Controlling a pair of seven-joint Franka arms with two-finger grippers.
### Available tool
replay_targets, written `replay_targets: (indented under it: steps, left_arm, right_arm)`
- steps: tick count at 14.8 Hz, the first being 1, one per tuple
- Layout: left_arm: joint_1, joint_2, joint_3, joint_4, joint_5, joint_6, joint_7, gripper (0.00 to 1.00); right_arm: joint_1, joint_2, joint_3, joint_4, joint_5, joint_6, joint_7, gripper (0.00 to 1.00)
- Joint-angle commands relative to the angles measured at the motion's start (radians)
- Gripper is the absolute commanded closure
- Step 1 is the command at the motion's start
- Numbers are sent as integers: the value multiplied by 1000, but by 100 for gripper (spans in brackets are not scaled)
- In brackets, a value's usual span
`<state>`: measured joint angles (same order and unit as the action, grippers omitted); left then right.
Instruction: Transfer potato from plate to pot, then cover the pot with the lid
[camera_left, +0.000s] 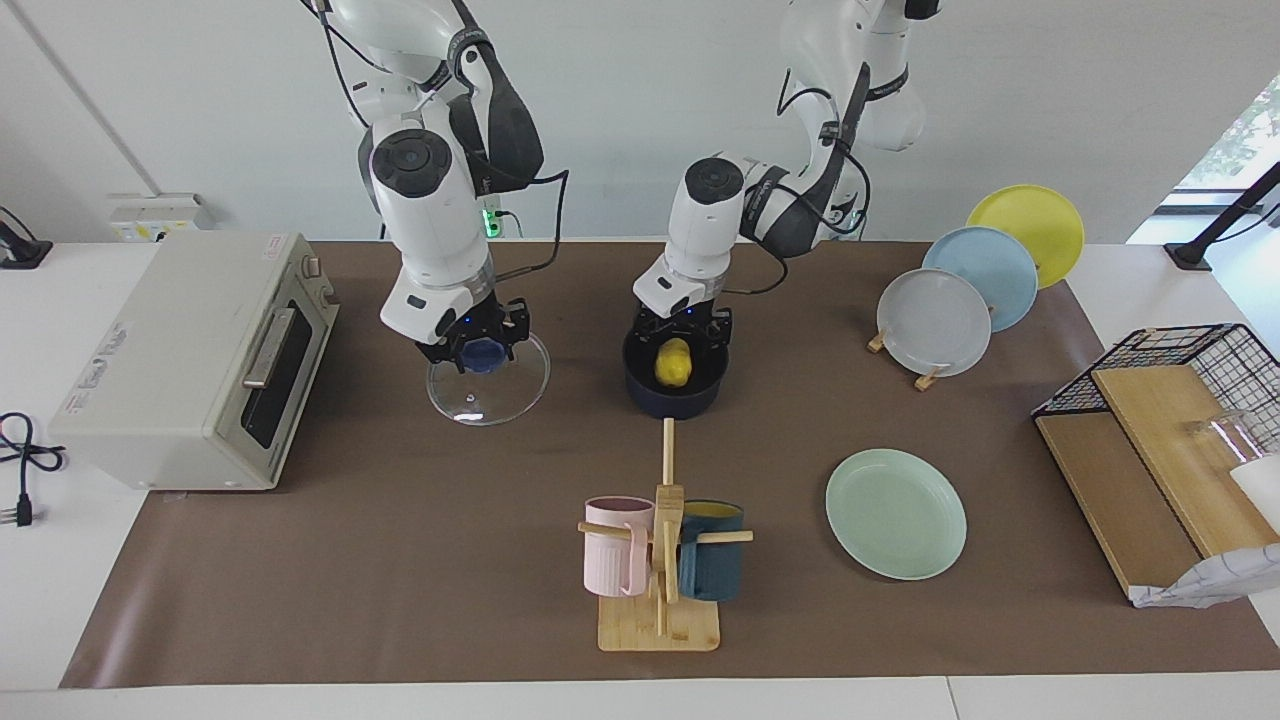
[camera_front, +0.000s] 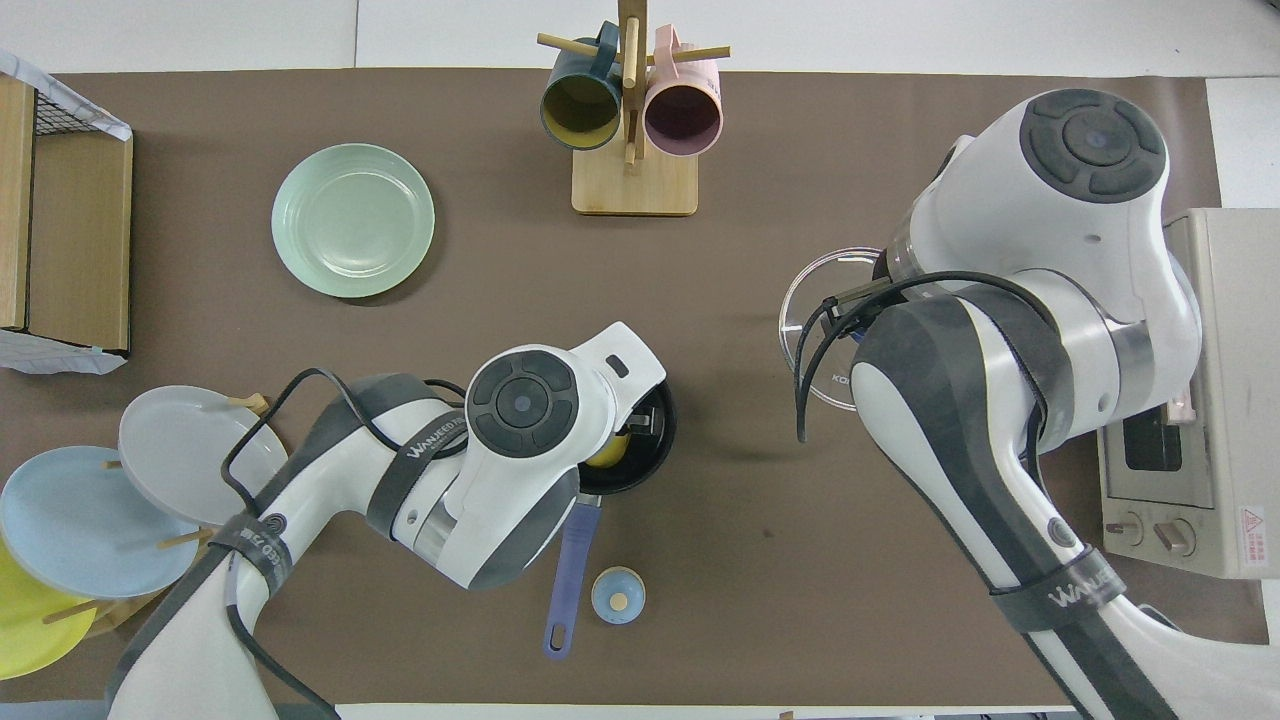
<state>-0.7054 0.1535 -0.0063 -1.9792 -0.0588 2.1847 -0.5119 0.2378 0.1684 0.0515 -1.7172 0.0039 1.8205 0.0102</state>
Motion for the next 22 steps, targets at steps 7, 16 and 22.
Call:
replay_targets:
  steps: [7, 16, 22]
  left_arm:
    - [404, -123, 12, 382, 17, -471, 413, 0]
    - [467, -210, 17, 378, 103, -674, 506, 0]
    - [529, -206, -6, 388, 77, -695, 504, 0]
  right_arm:
    - [171, 8, 22, 33, 54, 83, 287, 100]
    - [366, 45, 21, -5, 47, 157, 505, 100]
    - [426, 108, 22, -2, -13, 204, 576, 100]
